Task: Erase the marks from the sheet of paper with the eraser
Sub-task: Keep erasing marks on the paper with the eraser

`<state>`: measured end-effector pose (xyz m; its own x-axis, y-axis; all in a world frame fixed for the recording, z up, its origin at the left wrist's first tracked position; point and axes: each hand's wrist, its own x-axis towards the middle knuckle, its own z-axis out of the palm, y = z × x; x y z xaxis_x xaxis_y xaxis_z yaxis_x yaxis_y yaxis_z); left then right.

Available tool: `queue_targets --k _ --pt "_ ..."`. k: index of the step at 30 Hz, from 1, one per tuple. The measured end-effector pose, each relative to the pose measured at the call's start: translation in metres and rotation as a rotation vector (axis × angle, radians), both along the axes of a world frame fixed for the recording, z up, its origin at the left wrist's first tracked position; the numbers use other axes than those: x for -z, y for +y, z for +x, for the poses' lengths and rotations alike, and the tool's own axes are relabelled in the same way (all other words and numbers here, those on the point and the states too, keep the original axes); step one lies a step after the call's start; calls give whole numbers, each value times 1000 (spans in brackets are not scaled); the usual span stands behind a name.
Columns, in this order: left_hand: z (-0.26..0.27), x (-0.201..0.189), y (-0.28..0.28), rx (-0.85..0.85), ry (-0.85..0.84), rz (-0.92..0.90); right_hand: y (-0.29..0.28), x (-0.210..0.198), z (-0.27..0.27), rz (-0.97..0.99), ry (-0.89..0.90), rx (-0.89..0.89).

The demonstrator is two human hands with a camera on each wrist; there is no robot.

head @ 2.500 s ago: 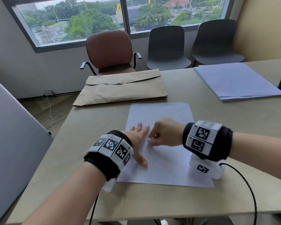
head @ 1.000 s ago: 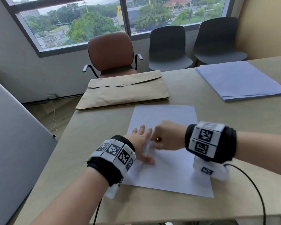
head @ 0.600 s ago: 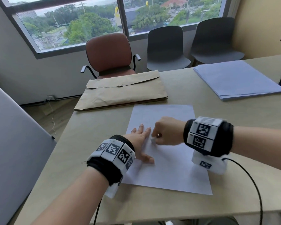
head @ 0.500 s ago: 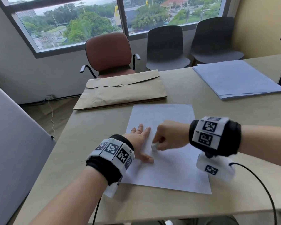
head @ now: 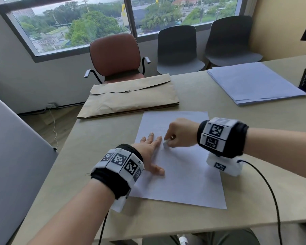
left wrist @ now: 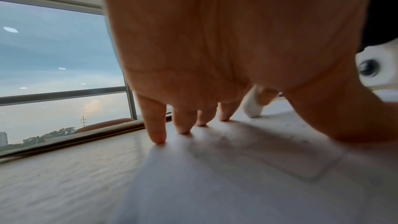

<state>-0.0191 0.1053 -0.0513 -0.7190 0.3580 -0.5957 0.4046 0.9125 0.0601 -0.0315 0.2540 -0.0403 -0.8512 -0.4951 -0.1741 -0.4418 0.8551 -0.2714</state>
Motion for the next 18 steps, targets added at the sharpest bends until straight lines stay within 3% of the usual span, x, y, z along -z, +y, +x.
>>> queue_targets --k 3,7,13,18 --pt "1 0 0 2 5 -8 -6 3 10 2 51 -16" --pt "0 0 0 -4 1 -7 -7 1 33 29 -81 -119" --pt "2 1 0 -8 19 -12 0 2 7 13 56 35" --pt "2 0 0 2 1 -24 -3 0 36 45 -66 -99"
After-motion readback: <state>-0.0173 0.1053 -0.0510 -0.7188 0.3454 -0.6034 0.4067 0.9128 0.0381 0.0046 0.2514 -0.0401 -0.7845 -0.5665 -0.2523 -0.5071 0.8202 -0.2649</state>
